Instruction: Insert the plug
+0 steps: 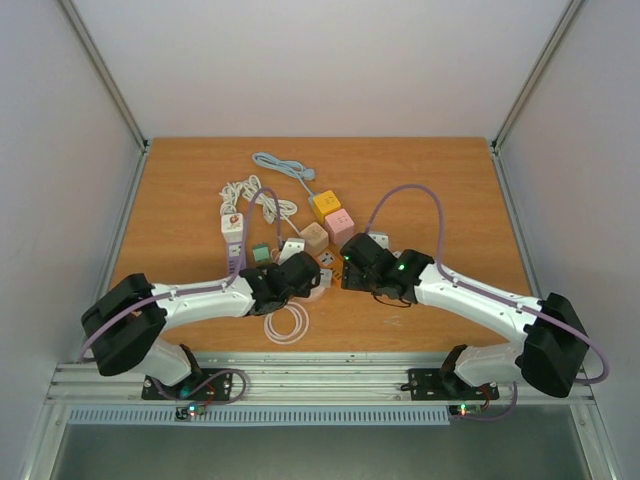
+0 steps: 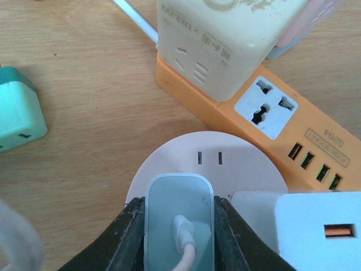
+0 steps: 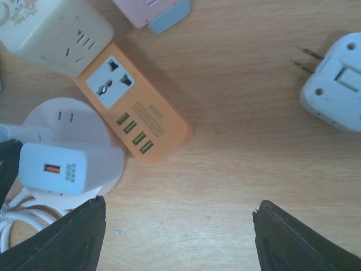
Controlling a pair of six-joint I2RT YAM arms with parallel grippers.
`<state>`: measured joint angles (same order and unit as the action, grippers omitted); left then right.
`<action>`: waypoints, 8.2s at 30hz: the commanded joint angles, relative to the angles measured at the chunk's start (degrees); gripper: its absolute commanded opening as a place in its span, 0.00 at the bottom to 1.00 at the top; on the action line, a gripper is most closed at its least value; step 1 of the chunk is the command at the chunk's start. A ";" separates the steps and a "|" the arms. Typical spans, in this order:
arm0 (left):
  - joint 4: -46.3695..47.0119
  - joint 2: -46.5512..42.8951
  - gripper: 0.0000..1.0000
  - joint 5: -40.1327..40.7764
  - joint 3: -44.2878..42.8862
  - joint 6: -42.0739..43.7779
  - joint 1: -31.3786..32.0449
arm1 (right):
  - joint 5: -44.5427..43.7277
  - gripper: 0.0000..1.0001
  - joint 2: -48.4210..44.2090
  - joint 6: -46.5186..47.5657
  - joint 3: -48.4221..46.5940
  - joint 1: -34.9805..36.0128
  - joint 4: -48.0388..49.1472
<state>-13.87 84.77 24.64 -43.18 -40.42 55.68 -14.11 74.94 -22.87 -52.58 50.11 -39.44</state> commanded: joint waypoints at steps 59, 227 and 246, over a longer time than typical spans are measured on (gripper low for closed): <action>-20.81 -37.36 0.70 -12.07 -5.33 7.44 -10.48 | -2.48 0.83 23.94 0.76 -4.23 -23.48 -1.17; -20.96 -38.71 0.74 -28.68 -15.49 10.75 -25.36 | 47.93 0.01 4.38 33.26 -23.42 -15.21 4.27; -29.20 -46.68 0.92 -13.36 -14.04 24.10 -25.36 | 14.29 0.01 41.47 45.78 -55.23 -17.72 -7.88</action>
<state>-43.42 37.89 7.11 -57.87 -19.22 30.30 4.69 113.56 20.21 -103.28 33.43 -45.65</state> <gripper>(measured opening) 0.912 0.185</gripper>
